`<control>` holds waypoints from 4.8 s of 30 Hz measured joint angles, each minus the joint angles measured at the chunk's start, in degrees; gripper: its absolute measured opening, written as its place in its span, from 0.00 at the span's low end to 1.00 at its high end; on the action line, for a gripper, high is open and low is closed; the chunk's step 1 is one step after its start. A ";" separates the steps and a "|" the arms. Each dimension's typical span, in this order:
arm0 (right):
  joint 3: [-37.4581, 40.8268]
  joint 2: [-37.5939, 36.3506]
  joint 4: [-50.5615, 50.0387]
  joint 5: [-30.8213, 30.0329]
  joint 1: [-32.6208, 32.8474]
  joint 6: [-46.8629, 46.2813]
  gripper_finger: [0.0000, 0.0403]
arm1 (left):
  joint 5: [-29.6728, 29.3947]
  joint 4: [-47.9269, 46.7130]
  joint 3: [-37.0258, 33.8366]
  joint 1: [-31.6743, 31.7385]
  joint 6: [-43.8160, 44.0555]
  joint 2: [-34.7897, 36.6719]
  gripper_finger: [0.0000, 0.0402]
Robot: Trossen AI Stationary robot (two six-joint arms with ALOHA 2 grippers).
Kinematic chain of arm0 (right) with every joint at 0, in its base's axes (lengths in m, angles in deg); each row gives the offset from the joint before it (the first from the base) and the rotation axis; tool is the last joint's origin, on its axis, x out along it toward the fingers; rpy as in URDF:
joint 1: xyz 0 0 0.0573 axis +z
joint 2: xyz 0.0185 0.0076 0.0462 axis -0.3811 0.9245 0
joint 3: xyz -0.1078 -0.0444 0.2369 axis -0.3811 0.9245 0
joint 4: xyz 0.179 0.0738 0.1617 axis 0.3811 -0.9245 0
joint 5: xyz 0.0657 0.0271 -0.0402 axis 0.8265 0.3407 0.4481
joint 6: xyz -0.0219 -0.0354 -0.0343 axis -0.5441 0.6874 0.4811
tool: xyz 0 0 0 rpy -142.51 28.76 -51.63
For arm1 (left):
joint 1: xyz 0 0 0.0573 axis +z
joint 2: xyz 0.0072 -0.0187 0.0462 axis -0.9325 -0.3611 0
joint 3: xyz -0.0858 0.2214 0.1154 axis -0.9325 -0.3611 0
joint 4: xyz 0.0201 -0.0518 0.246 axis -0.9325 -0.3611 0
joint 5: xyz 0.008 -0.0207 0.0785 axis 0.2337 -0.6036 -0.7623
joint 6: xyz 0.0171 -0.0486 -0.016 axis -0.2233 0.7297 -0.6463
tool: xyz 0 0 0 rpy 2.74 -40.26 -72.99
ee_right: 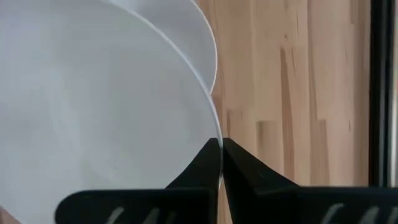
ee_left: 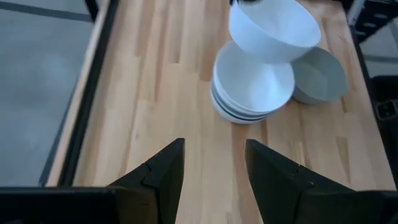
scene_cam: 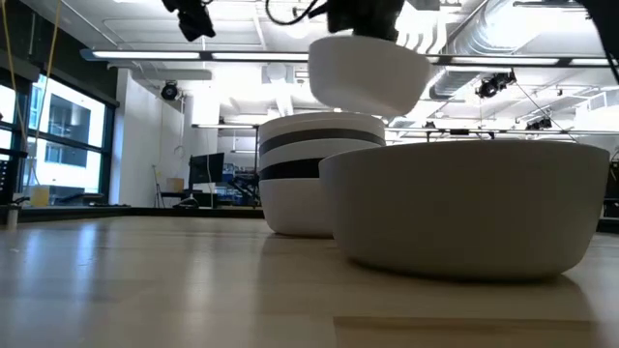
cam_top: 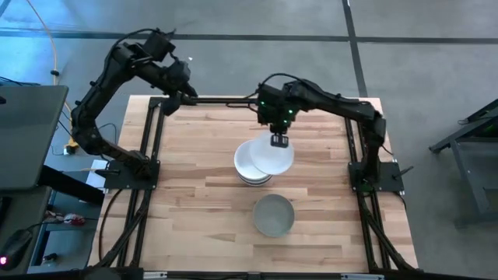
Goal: Nest bowls inside each other
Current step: Stack the white bowl on top of the white bowl
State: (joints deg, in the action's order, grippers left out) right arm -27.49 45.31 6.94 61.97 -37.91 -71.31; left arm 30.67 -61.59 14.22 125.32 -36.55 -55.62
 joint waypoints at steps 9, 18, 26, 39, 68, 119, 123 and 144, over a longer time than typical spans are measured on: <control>-4.48 5.31 -0.40 2.19 -0.64 2.72 0.00 | -3.84 -0.33 0.00 6.77 1.97 2.76 0.39; -4.85 5.68 5.01 3.02 -1.42 3.54 0.00 | -4.79 0.56 0.00 10.68 4.49 3.37 0.39; -4.85 6.16 6.00 3.40 -1.57 3.57 0.00 | -4.76 0.56 0.00 10.73 4.49 3.35 0.39; -4.85 8.90 5.77 5.51 -2.14 3.57 0.00 | -4.55 0.56 0.00 10.16 4.96 3.35 0.39; -4.70 13.53 3.21 7.74 -2.12 3.17 0.00 | -4.10 0.13 0.00 10.18 4.94 3.35 0.39; -4.70 13.40 -3.70 2.19 -2.08 -3.28 0.00 | -2.31 8.34 -10.97 7.79 4.96 4.95 0.39; -4.70 13.40 -3.72 2.21 -2.08 -4.00 0.00 | -2.23 8.35 -10.97 6.89 4.94 4.95 0.39; -3.69 13.36 -1.59 7.67 -2.20 -4.03 0.07 | -2.36 8.37 -10.97 6.73 4.99 4.95 0.39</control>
State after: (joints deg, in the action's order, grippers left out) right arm -31.19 58.66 5.35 69.64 -40.11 -75.34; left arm 28.32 -53.23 3.24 132.05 -31.57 -50.67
